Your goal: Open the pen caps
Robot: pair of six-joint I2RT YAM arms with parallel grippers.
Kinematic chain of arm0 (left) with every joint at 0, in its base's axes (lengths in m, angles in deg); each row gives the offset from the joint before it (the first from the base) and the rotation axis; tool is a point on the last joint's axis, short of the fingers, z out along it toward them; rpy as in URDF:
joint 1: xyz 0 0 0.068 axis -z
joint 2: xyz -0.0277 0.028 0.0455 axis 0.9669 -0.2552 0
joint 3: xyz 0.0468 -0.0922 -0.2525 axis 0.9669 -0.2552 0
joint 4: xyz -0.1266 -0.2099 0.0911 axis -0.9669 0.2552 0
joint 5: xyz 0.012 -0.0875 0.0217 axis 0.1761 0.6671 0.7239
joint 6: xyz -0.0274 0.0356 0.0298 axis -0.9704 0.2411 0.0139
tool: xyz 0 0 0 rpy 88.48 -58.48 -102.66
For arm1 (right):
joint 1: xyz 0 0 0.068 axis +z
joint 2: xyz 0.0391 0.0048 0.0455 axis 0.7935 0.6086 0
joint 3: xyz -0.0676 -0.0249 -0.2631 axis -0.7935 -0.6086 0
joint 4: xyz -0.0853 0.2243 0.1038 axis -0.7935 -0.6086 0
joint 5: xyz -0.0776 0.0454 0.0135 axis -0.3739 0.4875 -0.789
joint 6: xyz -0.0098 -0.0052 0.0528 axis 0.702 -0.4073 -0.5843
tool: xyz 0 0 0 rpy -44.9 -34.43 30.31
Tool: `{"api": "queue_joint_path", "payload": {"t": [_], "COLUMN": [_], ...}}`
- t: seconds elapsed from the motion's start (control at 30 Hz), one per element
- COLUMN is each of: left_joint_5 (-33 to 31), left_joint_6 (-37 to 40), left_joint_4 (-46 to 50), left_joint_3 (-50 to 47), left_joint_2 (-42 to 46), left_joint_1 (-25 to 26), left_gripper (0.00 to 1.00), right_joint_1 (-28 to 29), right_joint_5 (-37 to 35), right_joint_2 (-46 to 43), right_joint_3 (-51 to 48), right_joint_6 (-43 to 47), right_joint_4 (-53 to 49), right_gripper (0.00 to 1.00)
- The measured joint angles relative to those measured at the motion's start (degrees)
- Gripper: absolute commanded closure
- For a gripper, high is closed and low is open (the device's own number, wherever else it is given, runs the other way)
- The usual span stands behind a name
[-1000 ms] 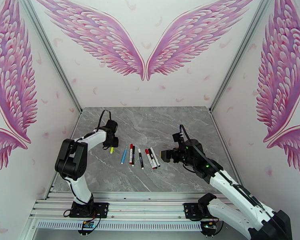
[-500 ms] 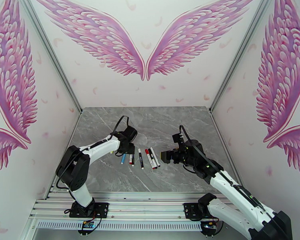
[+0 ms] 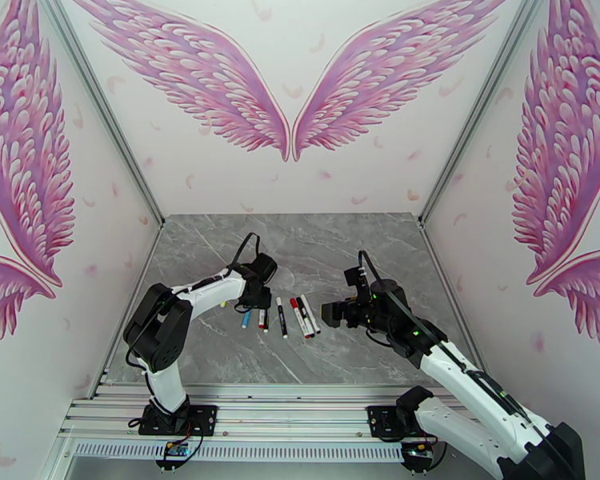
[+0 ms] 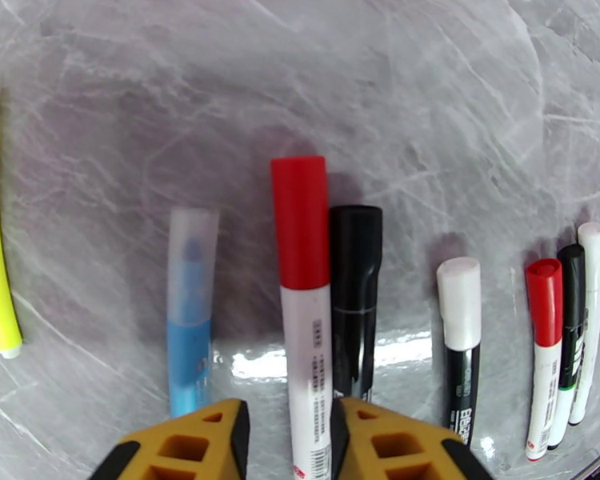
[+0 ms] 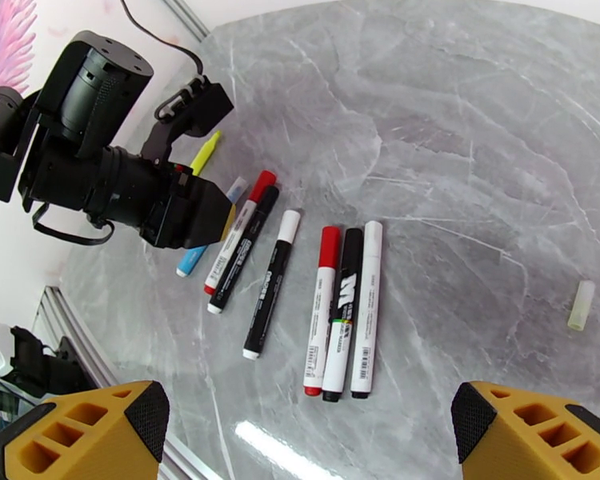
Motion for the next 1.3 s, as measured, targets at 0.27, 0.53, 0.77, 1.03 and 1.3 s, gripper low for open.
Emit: {"api": "queue_joint_path", "payload": {"t": [0.27, 0.53, 0.77, 1.03, 1.3], "left_joint_5": [1.77, 3.54, 3.67, 1.44, -1.66], "left_joint_6": [0.35, 1.01, 1.33, 1.51, 1.55], "left_joint_4": [-1.25, -2.64, -2.95, -2.40, -0.94], "left_joint_3": [0.00, 0.00, 0.00, 0.00, 1.22], "left_joint_2": [-1.22, -1.38, -2.95, -3.54, -5.35], "left_joint_1": [-1.40, -1.81, -1.81, -1.81, -0.74], "left_gripper": [0.65, 0.65, 0.68, 0.72, 0.73], "right_joint_1": [0.00, 0.00, 0.00, 0.00, 0.00], "right_joint_5": [0.00, 0.00, 0.00, 0.00, 0.00], "right_joint_2": [-0.02, 0.39, 0.63, 0.63, 0.63], "right_joint_3": [0.00, 0.00, 0.00, 0.00, 0.00], "right_joint_6": [0.00, 0.00, 0.00, -0.02, -0.20], "right_joint_4": [0.00, 0.00, 0.00, 0.00, -0.02], "right_gripper": [0.00, 0.00, 0.00, 0.00, 0.00]}}
